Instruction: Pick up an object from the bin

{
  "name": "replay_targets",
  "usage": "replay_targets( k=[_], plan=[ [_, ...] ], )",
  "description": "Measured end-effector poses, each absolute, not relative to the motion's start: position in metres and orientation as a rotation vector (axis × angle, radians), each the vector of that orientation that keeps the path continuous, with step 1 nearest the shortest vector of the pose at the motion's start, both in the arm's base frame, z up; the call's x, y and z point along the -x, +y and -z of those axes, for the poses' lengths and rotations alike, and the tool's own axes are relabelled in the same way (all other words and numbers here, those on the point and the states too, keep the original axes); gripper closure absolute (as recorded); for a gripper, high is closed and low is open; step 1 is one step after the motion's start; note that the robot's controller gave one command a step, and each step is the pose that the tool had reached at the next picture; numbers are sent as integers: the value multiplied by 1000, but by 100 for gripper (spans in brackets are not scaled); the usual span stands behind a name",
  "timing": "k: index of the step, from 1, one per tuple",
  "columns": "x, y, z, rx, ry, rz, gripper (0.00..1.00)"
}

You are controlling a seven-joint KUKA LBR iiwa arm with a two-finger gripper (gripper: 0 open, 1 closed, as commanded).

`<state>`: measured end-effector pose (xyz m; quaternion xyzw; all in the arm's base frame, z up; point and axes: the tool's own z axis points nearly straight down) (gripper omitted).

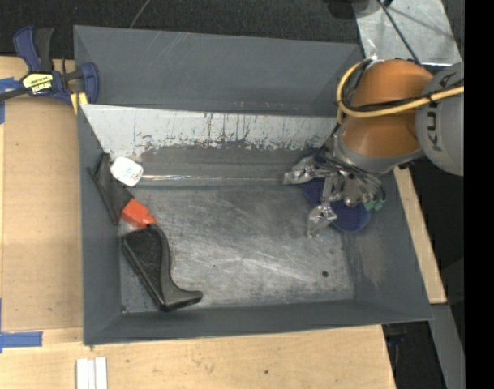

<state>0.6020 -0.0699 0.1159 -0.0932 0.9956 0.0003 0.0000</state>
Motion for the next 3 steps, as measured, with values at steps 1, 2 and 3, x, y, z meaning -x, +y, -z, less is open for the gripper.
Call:
replay_targets(
  k=[1,2,3],
  plan=[
    [-608,-64,-109,241,3129,0,0],
    [-627,-64,-129,-429,3105,-1,0],
    [-620,-96,-105,-378,3117,2,0]
  ],
)
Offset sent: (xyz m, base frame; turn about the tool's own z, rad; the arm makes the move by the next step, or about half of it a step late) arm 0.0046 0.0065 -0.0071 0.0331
